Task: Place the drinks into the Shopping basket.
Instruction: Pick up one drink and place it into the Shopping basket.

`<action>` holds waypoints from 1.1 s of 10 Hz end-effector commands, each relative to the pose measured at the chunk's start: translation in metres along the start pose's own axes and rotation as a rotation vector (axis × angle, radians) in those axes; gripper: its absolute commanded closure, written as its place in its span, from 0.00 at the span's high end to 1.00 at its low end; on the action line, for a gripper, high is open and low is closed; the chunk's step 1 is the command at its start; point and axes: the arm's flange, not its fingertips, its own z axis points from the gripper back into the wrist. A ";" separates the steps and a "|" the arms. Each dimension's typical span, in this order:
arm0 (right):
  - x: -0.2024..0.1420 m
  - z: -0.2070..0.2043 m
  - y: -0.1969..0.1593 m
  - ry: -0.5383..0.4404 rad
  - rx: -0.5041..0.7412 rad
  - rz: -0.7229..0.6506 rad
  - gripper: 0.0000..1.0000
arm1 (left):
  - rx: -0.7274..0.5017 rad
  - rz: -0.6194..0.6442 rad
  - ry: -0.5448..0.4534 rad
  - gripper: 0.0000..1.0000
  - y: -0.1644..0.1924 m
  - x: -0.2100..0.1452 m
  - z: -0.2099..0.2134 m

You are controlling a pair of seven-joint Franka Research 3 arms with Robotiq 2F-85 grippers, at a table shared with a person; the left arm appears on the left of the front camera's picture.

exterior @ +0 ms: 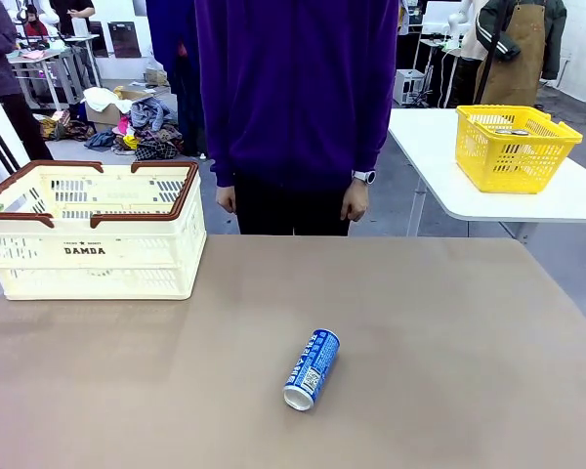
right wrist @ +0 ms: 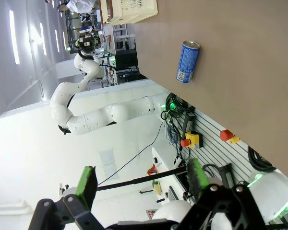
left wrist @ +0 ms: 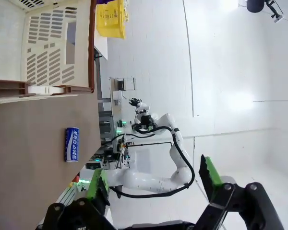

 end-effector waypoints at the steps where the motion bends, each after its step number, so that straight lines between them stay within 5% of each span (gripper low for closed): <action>1: -0.002 0.001 0.004 0.007 -0.001 -0.013 1.00 | 0.019 0.014 -0.020 1.00 -0.011 -0.011 -0.003; 11: -0.002 0.001 0.004 0.007 -0.001 -0.013 1.00 | 0.019 0.014 -0.020 1.00 -0.011 -0.011 -0.003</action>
